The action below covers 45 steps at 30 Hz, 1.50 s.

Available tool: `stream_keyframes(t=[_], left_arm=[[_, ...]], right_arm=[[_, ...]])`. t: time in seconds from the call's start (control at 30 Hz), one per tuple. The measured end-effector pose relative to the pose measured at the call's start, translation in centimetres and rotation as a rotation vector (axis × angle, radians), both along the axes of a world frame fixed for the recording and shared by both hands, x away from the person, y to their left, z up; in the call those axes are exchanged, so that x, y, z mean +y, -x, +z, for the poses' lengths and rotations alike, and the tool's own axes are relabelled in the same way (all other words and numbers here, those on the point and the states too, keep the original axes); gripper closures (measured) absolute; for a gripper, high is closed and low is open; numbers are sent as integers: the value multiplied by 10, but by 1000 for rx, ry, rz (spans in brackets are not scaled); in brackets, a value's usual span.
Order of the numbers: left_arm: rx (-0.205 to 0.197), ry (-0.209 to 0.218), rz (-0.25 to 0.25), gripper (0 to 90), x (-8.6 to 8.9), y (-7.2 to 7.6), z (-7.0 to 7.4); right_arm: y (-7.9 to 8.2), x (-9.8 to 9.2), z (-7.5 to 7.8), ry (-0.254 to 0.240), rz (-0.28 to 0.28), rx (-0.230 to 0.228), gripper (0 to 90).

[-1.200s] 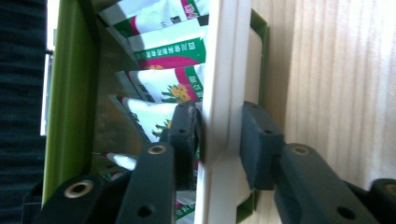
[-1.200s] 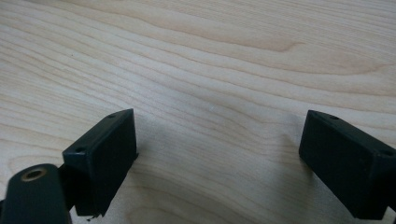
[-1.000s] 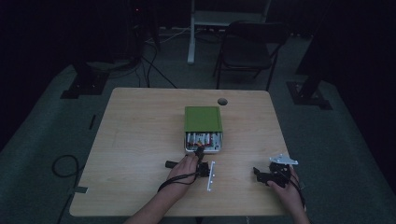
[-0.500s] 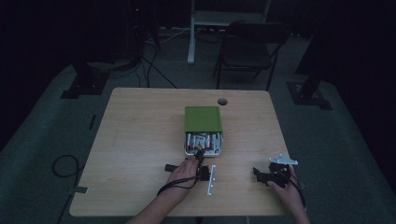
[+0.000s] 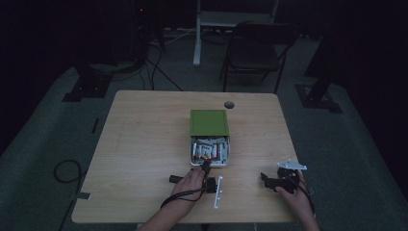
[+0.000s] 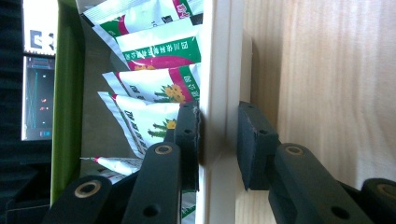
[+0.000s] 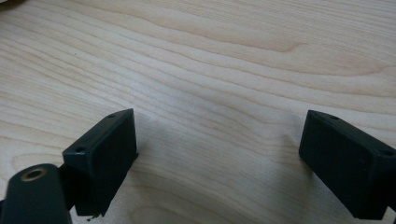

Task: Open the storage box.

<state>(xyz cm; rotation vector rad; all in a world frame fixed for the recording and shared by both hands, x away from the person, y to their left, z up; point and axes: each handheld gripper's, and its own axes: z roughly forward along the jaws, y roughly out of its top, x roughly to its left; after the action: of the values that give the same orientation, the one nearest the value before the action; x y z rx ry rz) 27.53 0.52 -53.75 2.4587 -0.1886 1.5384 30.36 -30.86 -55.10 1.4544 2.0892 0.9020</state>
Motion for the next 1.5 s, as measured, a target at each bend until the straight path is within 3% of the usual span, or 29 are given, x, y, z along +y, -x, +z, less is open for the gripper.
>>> stream_keyframes(t=[0.97, 1.17, 1.3, 1.37, 1.4, 1.5], left_arm=[[82, -22, -44, 734, -2, 45, 4], [81, -40, -51, 734, -2, 53, 5], [101, -17, -51, 732, 0, 52, 6], [128, 29, -48, 692, 1, 51, 8], [137, 39, -55, 641, 1, 51, 10], [153, 63, -69, 622, 3, 51, 15]], right_arm=[[0, 0, 0, 0, 0, 0, 107], [0, 0, 0, 0, 0, 0, 107], [0, 0, 0, 0, 0, 0, 107], [0, 0, 0, 0, 0, 0, 107], [0, 0, 0, 0, 0, 0, 107], [0, 0, 0, 0, 0, 0, 107]])
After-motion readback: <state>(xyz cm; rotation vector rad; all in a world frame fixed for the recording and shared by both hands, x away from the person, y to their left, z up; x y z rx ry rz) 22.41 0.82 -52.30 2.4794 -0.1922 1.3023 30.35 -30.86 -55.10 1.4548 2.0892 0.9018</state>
